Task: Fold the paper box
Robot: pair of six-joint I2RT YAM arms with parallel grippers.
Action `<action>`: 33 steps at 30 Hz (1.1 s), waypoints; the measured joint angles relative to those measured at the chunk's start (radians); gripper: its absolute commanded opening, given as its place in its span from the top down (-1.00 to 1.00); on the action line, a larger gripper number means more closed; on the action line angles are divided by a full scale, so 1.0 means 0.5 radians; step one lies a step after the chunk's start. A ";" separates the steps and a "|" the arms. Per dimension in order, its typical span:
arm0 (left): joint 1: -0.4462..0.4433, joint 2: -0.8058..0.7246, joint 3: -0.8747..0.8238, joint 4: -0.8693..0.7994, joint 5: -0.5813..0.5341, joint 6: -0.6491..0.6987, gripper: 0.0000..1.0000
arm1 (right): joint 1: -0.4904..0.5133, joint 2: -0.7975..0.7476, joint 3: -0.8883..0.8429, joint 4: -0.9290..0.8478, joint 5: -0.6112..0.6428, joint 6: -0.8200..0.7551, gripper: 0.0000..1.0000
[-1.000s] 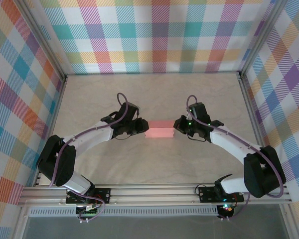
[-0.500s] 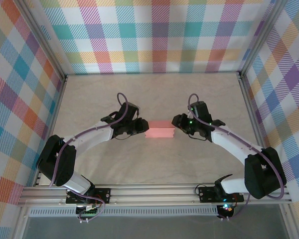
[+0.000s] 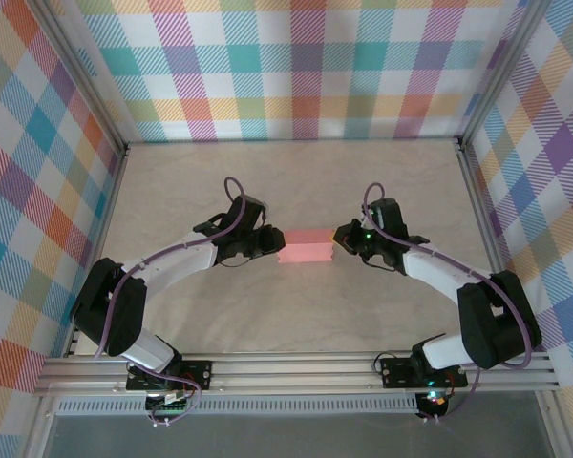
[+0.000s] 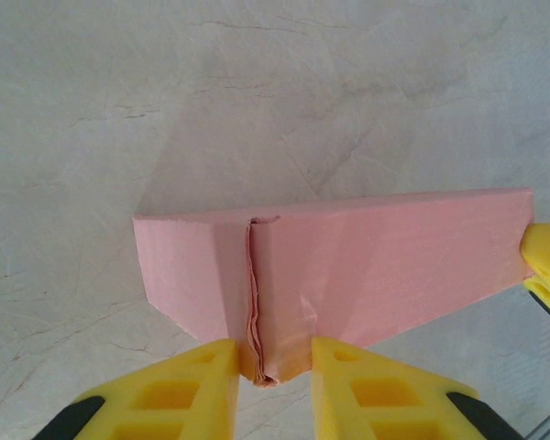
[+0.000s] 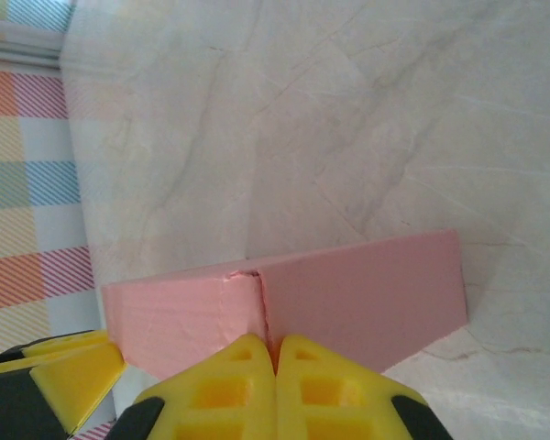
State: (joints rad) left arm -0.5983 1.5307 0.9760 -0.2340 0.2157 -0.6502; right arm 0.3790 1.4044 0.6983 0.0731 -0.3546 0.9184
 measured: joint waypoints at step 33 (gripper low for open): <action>0.011 0.001 0.026 -0.053 -0.030 0.039 -0.70 | -0.011 -0.037 0.011 -0.106 -0.043 -0.019 0.62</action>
State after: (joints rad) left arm -0.5930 1.5311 0.9890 -0.2607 0.2008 -0.6308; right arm 0.3733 1.3857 0.7040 0.0200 -0.3759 0.9089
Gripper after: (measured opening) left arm 0.835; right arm 0.104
